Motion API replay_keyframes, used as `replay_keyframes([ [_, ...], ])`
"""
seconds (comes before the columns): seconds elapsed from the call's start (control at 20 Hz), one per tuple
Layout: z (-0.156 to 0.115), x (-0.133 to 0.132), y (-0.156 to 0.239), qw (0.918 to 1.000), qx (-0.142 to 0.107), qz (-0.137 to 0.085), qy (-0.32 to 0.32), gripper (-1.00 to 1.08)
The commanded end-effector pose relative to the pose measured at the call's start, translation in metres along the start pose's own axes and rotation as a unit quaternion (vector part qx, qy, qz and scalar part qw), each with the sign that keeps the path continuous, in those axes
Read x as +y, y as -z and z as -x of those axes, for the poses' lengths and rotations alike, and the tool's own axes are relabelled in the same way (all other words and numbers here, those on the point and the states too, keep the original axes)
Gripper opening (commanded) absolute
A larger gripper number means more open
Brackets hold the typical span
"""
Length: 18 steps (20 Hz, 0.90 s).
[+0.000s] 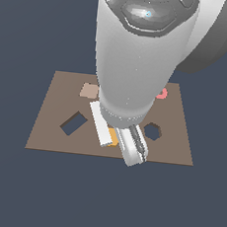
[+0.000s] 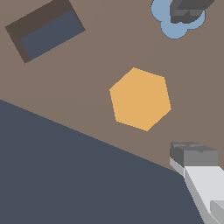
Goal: Insert a designated object into the corresponding slot on a board.
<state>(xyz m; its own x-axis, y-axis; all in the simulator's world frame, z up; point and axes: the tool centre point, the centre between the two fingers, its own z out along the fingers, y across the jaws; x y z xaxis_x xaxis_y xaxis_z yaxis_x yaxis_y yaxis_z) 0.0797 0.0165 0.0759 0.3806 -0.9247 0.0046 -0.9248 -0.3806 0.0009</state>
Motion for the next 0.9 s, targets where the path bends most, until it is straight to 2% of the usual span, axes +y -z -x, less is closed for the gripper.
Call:
replay_keyframes([
  [0.0,-0.005,-0.003,-0.006,0.9993,0.000,0.000,-0.039,1.00],
  [0.45,-0.017,-0.008,-0.022,0.9914,-0.002,0.000,-0.131,1.00],
  [0.85,-0.021,-0.009,-0.027,0.9871,-0.002,0.000,-0.160,1.00],
])
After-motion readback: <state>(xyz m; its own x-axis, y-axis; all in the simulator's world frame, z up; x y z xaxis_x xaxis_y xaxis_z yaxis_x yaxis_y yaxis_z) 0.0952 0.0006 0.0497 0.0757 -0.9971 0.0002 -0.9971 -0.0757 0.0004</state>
